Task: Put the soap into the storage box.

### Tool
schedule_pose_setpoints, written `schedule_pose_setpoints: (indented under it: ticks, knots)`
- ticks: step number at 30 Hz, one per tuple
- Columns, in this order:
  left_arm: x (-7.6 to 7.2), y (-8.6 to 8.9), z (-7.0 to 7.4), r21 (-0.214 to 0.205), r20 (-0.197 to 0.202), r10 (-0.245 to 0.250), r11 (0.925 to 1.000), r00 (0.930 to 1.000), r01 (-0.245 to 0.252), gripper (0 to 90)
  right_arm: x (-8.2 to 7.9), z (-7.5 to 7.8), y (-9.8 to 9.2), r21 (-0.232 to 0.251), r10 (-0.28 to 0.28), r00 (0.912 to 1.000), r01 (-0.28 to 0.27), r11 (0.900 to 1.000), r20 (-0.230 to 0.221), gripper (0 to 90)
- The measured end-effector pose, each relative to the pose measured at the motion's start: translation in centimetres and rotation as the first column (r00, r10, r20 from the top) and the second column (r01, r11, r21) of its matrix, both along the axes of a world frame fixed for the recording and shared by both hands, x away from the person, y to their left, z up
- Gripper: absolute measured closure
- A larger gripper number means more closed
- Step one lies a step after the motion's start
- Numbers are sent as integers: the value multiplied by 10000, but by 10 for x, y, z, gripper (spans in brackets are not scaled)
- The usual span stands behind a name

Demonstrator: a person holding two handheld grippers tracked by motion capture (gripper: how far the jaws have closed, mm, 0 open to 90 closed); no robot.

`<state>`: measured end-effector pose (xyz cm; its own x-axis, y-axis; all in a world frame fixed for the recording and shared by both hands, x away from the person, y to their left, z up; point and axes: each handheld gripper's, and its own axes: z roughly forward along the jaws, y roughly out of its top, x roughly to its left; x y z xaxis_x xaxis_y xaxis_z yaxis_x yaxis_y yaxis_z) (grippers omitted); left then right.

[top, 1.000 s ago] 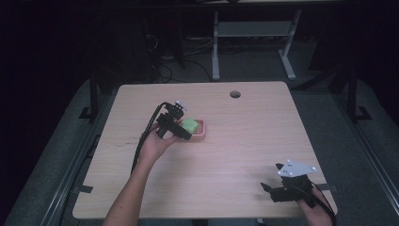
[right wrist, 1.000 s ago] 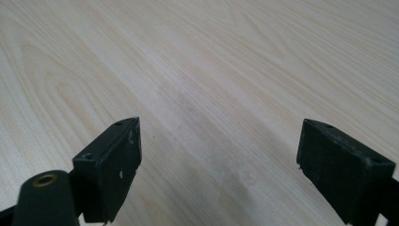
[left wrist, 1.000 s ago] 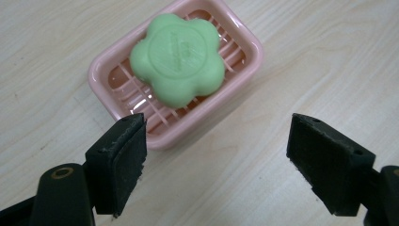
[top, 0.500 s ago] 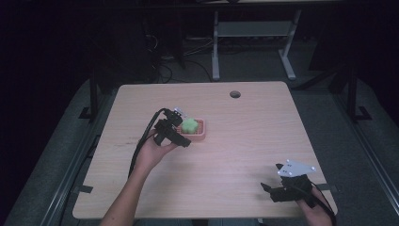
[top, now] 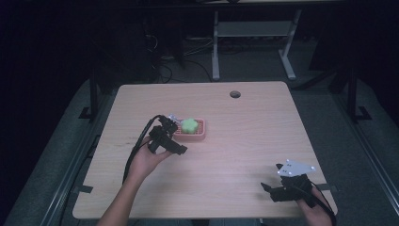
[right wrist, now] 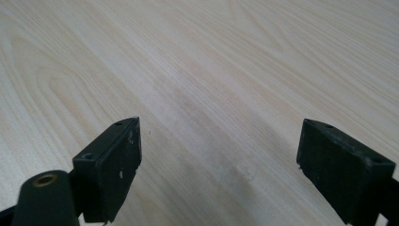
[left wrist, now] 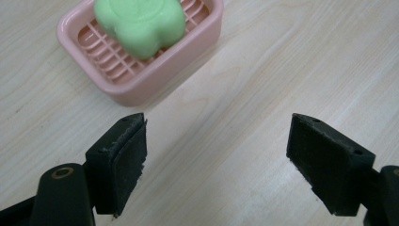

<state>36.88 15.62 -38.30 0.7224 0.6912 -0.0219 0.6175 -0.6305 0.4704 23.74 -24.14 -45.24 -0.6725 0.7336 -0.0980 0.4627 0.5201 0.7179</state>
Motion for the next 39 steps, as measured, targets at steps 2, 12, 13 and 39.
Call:
schedule_pose_setpoints:
  ticks: [2,12,13,39]
  knots:
    - [-2,3,-2,-7,-14,67,10000,10000,-67,205,0,0,0,15,11,10000,-11,10000,-12,138]
    - [-13,16,-8,-198,-96,180,9996,9998,-181,204,1,-1,-1,-16,-29,10000,29,10000,-42,138]
    - [-14,17,-8,-126,-91,141,9998,9999,-142,204,1,-1,-1,-15,-36,10000,36,10000,-63,138]
    - [-50,35,-15,-257,54,-26,9997,10000,28,200,2,-4,-3,0,-224,9997,224,9997,-133,138]
